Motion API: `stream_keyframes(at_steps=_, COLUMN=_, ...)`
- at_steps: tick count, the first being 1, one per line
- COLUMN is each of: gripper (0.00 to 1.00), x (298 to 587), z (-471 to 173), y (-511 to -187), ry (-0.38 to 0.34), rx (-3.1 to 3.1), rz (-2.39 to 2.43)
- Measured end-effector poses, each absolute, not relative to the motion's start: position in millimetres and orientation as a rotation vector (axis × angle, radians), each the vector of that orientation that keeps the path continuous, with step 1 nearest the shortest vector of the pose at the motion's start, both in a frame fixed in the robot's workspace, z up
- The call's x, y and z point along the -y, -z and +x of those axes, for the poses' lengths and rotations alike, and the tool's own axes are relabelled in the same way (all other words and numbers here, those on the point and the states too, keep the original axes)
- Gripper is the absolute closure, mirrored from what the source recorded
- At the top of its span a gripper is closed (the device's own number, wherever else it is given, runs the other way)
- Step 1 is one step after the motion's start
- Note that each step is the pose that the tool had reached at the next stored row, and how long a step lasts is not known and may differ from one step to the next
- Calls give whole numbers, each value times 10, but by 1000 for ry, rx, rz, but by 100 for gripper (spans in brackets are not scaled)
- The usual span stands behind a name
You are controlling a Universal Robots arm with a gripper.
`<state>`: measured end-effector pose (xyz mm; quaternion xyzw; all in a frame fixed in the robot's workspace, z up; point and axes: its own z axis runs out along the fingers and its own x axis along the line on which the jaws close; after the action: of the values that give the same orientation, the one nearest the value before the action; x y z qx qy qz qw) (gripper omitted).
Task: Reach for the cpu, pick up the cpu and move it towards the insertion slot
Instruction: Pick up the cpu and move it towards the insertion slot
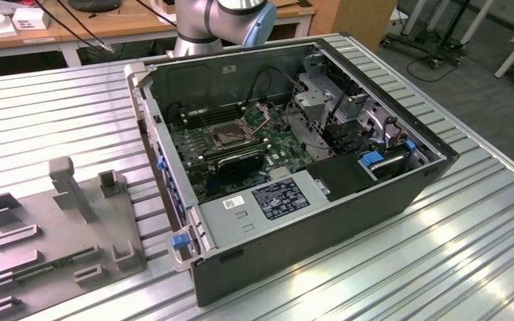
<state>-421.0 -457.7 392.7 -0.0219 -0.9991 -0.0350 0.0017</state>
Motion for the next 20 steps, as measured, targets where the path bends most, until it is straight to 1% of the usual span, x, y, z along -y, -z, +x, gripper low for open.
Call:
stream_keyframes(at_steps=11, gripper=45, x=4557, z=-4201, y=-4063, ry=110, rx=3136, rz=-70)
stream_keyframes(at_steps=20, gripper=45, x=4534, z=-3923, y=-4064, ry=109, rx=3135, rz=-70)
